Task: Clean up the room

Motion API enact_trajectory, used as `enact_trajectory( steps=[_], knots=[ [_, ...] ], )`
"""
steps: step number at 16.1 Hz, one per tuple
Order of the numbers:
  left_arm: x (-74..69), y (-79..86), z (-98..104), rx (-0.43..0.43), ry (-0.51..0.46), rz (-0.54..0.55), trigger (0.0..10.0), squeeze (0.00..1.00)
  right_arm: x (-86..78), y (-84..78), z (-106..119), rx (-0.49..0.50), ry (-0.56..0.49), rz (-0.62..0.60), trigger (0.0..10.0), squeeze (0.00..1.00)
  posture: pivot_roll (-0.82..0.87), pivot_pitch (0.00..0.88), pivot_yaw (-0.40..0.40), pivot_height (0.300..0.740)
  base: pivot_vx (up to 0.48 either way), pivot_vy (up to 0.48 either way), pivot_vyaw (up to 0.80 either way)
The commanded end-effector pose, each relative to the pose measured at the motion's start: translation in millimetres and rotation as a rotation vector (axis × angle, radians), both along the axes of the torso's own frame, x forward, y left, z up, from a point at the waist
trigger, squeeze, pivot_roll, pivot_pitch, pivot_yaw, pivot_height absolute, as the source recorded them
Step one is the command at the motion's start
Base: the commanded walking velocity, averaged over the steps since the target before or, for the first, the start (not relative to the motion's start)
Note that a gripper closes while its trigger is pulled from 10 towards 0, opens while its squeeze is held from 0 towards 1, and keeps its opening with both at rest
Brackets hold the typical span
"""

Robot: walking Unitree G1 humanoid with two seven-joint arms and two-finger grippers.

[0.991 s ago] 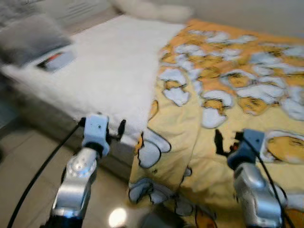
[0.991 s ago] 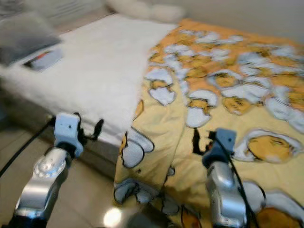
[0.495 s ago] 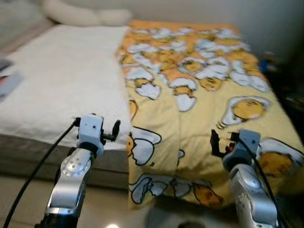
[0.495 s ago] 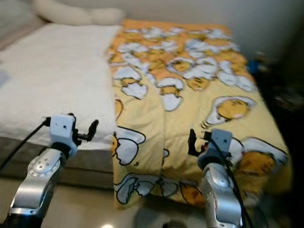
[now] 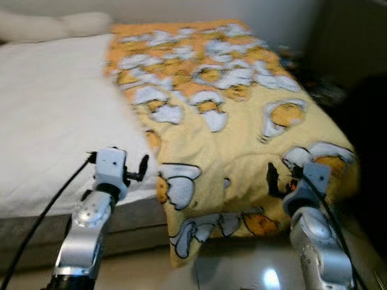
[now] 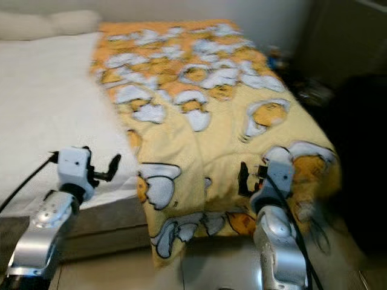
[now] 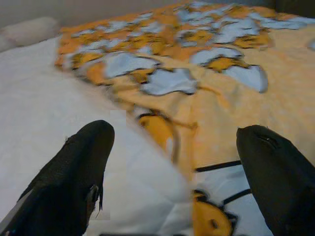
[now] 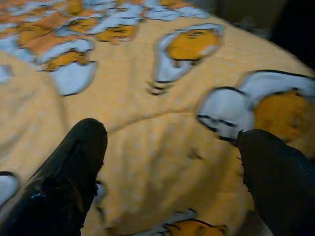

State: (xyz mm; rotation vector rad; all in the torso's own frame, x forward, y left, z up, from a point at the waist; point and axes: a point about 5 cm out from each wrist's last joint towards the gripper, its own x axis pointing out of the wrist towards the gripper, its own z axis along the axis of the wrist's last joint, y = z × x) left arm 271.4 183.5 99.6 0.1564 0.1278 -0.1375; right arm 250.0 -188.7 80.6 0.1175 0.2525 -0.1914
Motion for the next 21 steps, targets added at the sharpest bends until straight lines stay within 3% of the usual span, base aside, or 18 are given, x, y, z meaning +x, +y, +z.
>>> enact_trajectory(
  steps=[1,7,11,13,21],
  knots=[
    [0.8,-5.0,3,-0.022,-0.012,-0.02,10.0,0.0,-0.7,-3.0,1,-0.008,-0.002,-0.01,10.0,0.0,0.01,0.0,0.05,0.74,0.0,0.0,0.0],
    [1.6,-2.9,6,-0.037,-0.025,-0.002,10.0,0.0,7.3,10.7,7,-0.039,-0.017,0.14,10.0,0.0,0.02,0.0,0.04,0.74,0.0,0.0,0.0],
    [2.2,0.2,8,-0.052,-0.029,0.008,10.0,0.0,14.0,23.8,8,-0.074,-0.014,0.28,10.0,0.0,0.02,0.0,0.041,0.74,0.061,0.0,0.8],
    [2.3,0.0,8,-0.052,-0.027,0.007,10.0,0.0,15.4,24.7,8,-0.084,-0.01,0.297,10.0,0.0,0.03,0.0,0.041,0.74,0.261,0.0,0.8],
    [3.6,1.2,5,-0.078,-0.01,0.017,10.0,0.0,15.4,18.1,4,-0.113,0.017,0.269,10.0,0.0,0.01,0.0,0.049,0.74,0.275,0.0,0.0]
  ],
)
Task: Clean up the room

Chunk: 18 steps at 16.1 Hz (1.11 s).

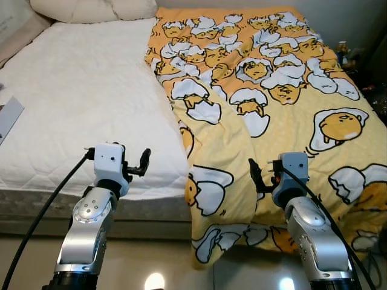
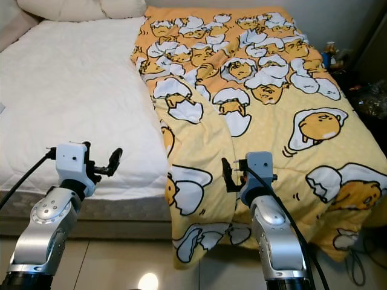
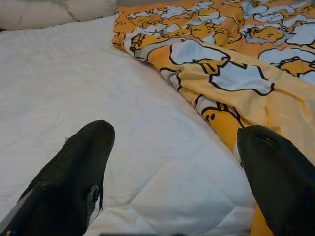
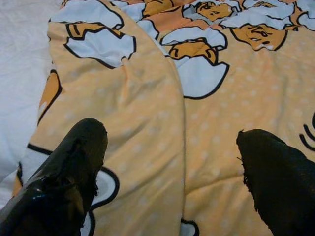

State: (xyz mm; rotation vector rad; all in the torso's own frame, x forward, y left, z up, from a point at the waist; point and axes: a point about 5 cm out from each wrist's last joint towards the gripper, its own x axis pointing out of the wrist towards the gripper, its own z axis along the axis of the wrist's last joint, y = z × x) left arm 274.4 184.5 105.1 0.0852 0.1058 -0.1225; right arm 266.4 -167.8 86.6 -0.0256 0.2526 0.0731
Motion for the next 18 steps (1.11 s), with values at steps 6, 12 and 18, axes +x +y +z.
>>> enact_trajectory(
  steps=[6,12,18],
  knots=[
    [0.0,-2.9,-6.0,-0.038,0.018,0.022,10.0,0.0,1.2,-8.8,0.6,-0.058,0.017,0.005,10.0,0.0,0.0,0.0,0.012,0.74,0.299,0.0,0.0],
    [-3.0,-0.5,-6.4,-0.046,0.008,0.052,10.0,0.0,6.9,-7.1,-1.5,-0.056,0.045,0.046,10.0,0.0,0.02,0.0,-0.025,0.74,0.301,0.0,0.0],
    [-3.1,0.0,-6.0,-0.039,0.006,0.053,10.0,0.0,8.3,-6.5,-3.2,-0.053,0.06,0.059,10.0,0.0,0.03,0.0,-0.025,0.74,0.303,0.0,0.0]
  ],
)
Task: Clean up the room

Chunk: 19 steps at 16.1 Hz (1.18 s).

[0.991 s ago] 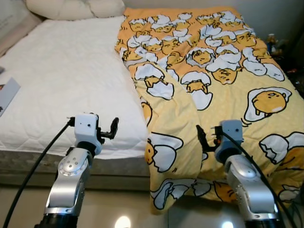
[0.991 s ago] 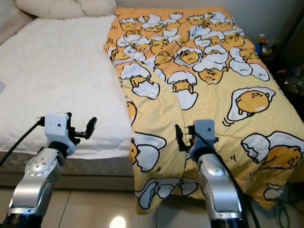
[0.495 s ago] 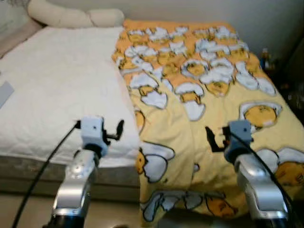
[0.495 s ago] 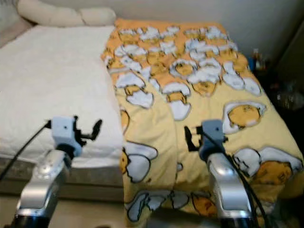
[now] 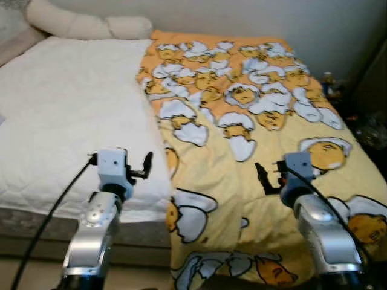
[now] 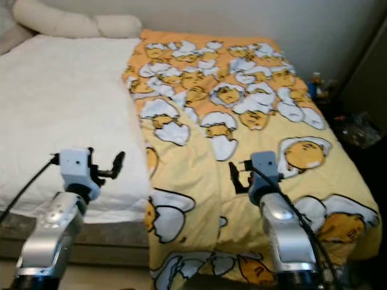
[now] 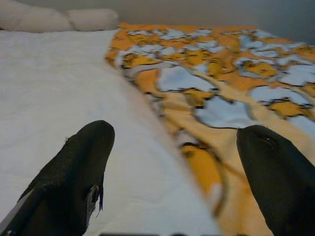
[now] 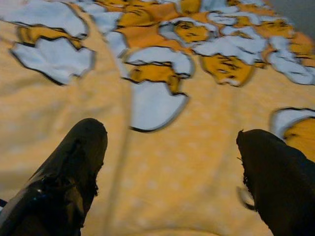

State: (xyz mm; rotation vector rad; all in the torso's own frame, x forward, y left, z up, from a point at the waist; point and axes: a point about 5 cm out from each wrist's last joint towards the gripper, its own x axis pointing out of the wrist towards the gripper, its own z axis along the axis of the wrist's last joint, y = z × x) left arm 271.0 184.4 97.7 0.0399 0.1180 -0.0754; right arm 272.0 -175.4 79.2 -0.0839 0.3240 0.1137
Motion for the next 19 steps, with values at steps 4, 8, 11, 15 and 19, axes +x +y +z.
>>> enact_trajectory(
  steps=[4,8,11,15,19],
  knots=[
    [8.1,-5.4,4.0,0.013,-0.009,-0.036,10.0,0.0,-3.0,-3.2,-0.6,0.015,-0.006,-0.045,10.0,0.0,0.01,0.0,0.017,0.74,0.298,0.0,0.0],
    [9.3,-3.8,5.0,0.016,-0.01,-0.041,10.0,0.0,-1.0,-1.1,-0.4,0.021,-0.011,-0.051,10.0,0.0,0.02,0.0,0.017,0.74,0.3,0.0,0.0],
    [8.6,-3.1,6.2,0.018,-0.013,-0.036,10.0,0.0,0.3,2.3,-2.0,0.026,0.0,-0.028,10.0,0.0,0.02,0.0,0.012,0.74,0.3,0.0,0.0],
    [4.9,-5.9,0.6,0.043,0.008,-0.035,10.0,0.0,3.5,2.5,-2.7,0.017,0.013,-0.01,10.0,0.0,0.02,0.0,0.001,0.74,0.066,0.0,0.0],
    [6.1,-8.9,1.6,0.03,0.0,-0.043,10.0,0.0,3.1,3.9,-4.2,0.035,0.028,-0.015,10.0,0.0,0.02,0.0,-0.003,0.74,0.0,0.192,-0.16]
  ],
)
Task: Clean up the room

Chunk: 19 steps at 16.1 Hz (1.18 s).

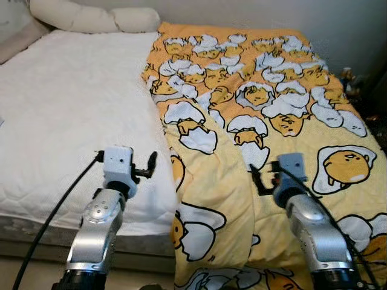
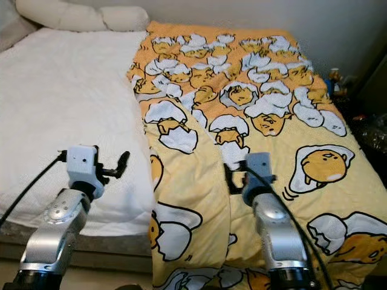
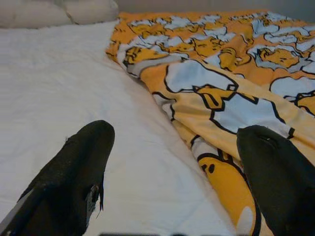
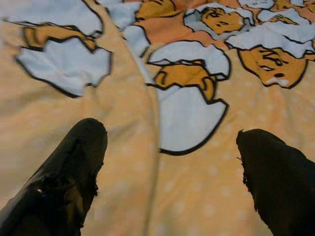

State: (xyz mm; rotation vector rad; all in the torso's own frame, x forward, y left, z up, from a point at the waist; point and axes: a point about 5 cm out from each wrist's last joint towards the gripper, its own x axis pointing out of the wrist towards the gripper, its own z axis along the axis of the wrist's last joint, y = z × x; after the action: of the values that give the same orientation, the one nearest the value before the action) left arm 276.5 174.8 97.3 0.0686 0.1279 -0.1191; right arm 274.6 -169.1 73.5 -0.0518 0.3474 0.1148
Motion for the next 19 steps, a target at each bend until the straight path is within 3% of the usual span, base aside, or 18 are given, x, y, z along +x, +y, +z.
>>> enact_trajectory(
  steps=[1,6,8,10,13,14,17,19],
  knots=[
    [1.0,1.1,2,0.003,-0.011,0.003,10.0,0.0,-0.4,-1.8,1,0.005,0.005,-0.007,10.0,0.0,0.02,0.0,-0.003,0.74,0.0,0.48,-0.8],
    [1.2,2.7,3,0.016,-0.009,-0.003,10.0,0.0,-0.5,-3.3,-1,0.005,0.01,-0.018,10.0,0.0,0.02,0.0,0.011,0.74,0.0,0.457,-0.8],
    [2.5,2.1,5,0.088,-0.021,-0.011,10.0,0.0,-0.2,-2.6,0,0.005,0.002,-0.013,10.0,0.0,0.02,0.0,0.013,0.74,0.0,-0.48,-0.38],
    [3.5,2.6,5,0.05,-0.016,0.023,10.0,0.0,2.3,0.5,1,0.001,-0.01,0.014,10.0,0.0,0.03,0.0,0.01,0.74,0.0,-0.48,0.0],
    [2.4,2.3,6,0.034,-0.005,0.026,10.0,0.0,14.2,0.9,5,-0.002,-0.024,0.039,10.0,0.0,0.04,0.0,0.005,0.74,0.0,0.0,0.0],
    [1.8,2.3,7,0.04,-0.009,0.022,10.0,0.0,22.7,2.5,6,0.044,-0.025,0.074,10.0,1.0,0.05,0.0,0.002,0.74,0.0,0.0,0.0],
    [-0.8,1.4,10,0.06,-0.001,-0.028,10.0,0.0,44.3,7.0,-1,0.047,0.027,0.152,10.0,1.0,0.08,0.0,-0.002,0.74,0.0,0.0,0.0],
    [-3.8,4.3,11,0.081,0.03,-0.081,10.0,0.0,59.4,9.6,-6,0.106,0.068,0.188,10.0,1.0,0.1,0.0,-0.001,0.74,0.0,0.0,0.0]
  ],
)
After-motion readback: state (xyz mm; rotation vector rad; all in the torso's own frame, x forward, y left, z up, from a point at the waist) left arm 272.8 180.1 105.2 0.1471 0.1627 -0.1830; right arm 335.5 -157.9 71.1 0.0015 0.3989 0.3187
